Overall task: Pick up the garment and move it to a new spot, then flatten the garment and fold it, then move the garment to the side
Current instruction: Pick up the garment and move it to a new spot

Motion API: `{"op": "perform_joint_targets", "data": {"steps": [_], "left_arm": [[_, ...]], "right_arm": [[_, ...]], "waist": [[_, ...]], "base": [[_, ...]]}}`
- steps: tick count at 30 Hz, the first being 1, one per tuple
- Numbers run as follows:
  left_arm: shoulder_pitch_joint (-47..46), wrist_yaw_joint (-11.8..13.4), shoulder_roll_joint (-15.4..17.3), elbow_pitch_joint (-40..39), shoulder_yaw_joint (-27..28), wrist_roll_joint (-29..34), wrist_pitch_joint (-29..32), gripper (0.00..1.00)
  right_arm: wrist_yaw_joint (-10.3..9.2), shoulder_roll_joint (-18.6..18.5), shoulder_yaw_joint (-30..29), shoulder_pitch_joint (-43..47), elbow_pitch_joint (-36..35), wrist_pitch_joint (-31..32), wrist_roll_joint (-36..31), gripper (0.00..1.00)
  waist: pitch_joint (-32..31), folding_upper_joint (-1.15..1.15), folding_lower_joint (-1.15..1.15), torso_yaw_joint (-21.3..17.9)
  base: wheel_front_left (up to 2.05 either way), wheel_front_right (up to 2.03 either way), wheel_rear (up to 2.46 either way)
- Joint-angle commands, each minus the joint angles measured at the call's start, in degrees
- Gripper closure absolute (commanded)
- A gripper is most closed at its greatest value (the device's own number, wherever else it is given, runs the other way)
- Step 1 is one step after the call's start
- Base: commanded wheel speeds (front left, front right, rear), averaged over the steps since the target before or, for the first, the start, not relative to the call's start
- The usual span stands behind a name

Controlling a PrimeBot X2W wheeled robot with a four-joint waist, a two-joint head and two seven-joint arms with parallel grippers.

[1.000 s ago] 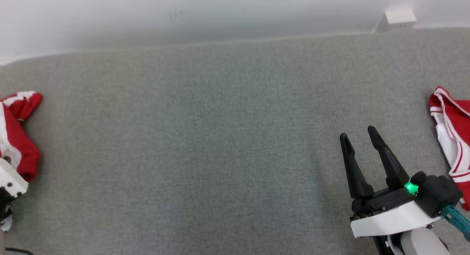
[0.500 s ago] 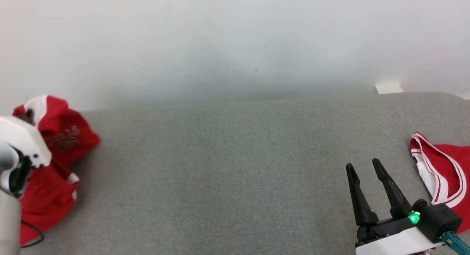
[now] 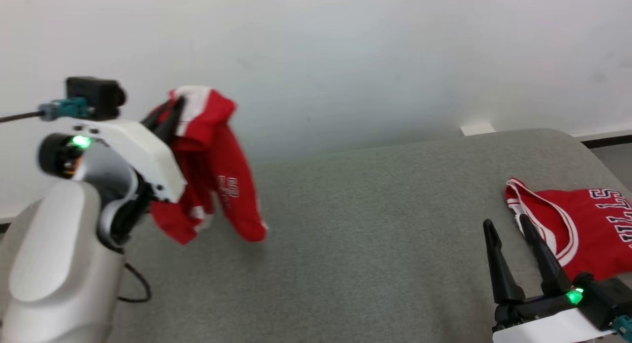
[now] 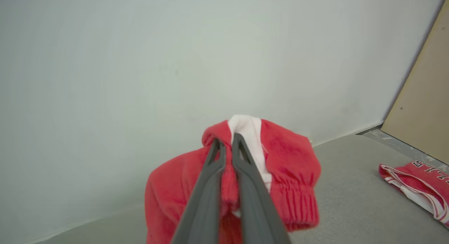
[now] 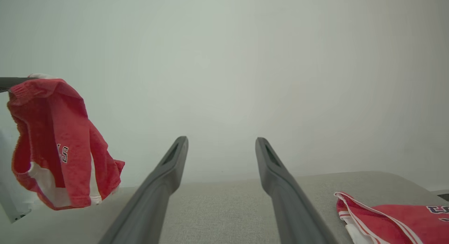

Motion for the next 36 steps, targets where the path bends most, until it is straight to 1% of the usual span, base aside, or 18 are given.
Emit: {"op": "perform_joint_targets", "data": {"steps": [1, 4, 7, 10, 12, 13, 15, 17, 18, 20, 23, 24, 25, 26, 31, 36], "left_arm": [[1.02, -0.14, -0.45, -2.0, -0.78, -1.05, 0.43, 1.0], [2.05, -0.15, -2.26, -6.77, -2.73, -3.17, 1.06, 1.0], [4.04, -0.14, -4.23, -9.78, -4.45, -3.8, 0.71, 1.0], [6.81, 0.18, -5.86, -10.18, -6.13, -3.34, -0.91, 1.0], [8.36, 0.46, -6.1, -9.15, -7.7, -0.71, -3.72, 1.0], [9.0, 0.94, -6.22, -8.21, -8.52, 0.78, -6.03, 1.0], [11.59, 1.55, -9.15, -4.55, -9.36, 0.43, -10.12, 1.0], [12.7, 2.04, -9.62, 0.07, -10.47, 2.55, -13.68, 1.0], [13.36, 2.28, -10.53, 2.79, -10.89, 2.61, -15.44, 1.0], [14.67, 2.35, -11.51, 8.94, -12.17, 3.53, -17.68, 1.0], [15.44, 1.71, -13.23, 17.29, -14.37, 3.92, -20.24, 1.0], [15.25, 1.62, -13.52, 19.53, -14.88, 4.09, -21.15, 0.73], [14.78, 1.5, -13.84, 21.61, -15.1, 3.94, -22.21, 0.49], [14.15, 1.38, -14.14, 23.15, -15.37, 3.73, -23.15, 0.0], [11.11, 0.96, -14.94, 27.63, -15.74, 3.05, -28.46, 0.0], [9.08, 0.67, -14.47, 27.46, -15.34, 2.6, -31.67, 0.0]], "right_arm": [[-0.12, -0.58, -0.51, 0.57, -0.24, 0.04, -0.31, 0.0], [-0.12, -0.88, -1.42, 0.92, -0.61, 0.04, -0.34, 0.0], [-0.12, -1.15, -2.04, 1.01, -0.88, 0.04, -0.27, 0.0], [-0.12, -1.39, -2.19, 0.77, -1.01, 0.04, 0.07, 0.0], [-0.12, -1.62, -2.03, 0.56, -0.91, 0.04, 0.17, 0.0], [-0.12, -1.67, -1.86, 0.42, -0.82, 0.04, 0.2, 0.0], [-0.12, -1.6, -1.39, 0.13, -0.53, 0.04, 0.38, 0.0], [-0.12, -1.39, -0.84, -0.17, -0.29, 0.04, 0.54, 0.0], [-0.12, -1.29, -0.53, -0.36, -0.19, 0.04, 0.61, 0.0], [-0.12, -1.14, 0.13, -0.63, 0.12, 0.04, 0.8, 0.0], [-0.12, -1.14, 1.29, -0.86, 0.95, 0.04, 1.03, 0.0], [-0.12, -1.11, 1.52, -1.0, 1.08, 0.04, 1.08, 0.0], [-0.12, -1.06, 1.72, -1.08, 1.19, 0.04, 1.19, 0.0], [-0.12, -1.05, 1.75, -1.06, 1.25, 0.04, 1.27, 0.0], [-0.12, -1.52, 1.62, -0.23, 1.55, 0.04, 1.39, 0.0], [-0.12, -1.51, 1.54, 0.27, 1.15, 0.04, 1.11, 0.0]], "waist": [[-0.29, 0.0, 0.0, -1.3], [0.03, 0.0, 0.0, -2.46], [0.69, 0.0, 0.0, -3.39], [1.4, 0.0, 0.0, -4.0], [1.88, 0.0, 0.0, -4.21], [2.1, 0.0, 0.0, -4.31], [2.46, 0.0, 0.0, -4.49], [2.74, 0.0, 0.0, -4.72], [2.85, 0.0, 0.0, -4.8], [3.05, 0.0, 0.0, -4.89], [3.3, 0.0, 0.0, -4.94], [3.35, 0.0, 0.0, -4.94], [3.37, 0.0, 0.0, -4.91], [3.36, 0.0, 0.0, -4.78], [2.61, 0.0, 0.0, -3.36], [1.77, 0.0, 0.0, -1.82]], "base": [[0.0, 0.0, 0.0], [0.0, 0.0, 0.0], [0.0, 0.0, 0.0], [0.0, 0.0, 0.0], [0.0, 0.0, 0.0], [0.0, 0.0, 0.0], [0.0, 0.0, 0.0], [0.0, 0.0, 0.0], [0.0, 0.0, 0.0], [0.0, 0.0, 0.0], [0.0, 0.0, 0.0], [0.0, 0.0, 0.0], [0.0, 0.0, 0.0], [0.0, 0.0, 0.0], [0.0, 0.0, 0.0], [0.0, 0.0, 0.0]]}}
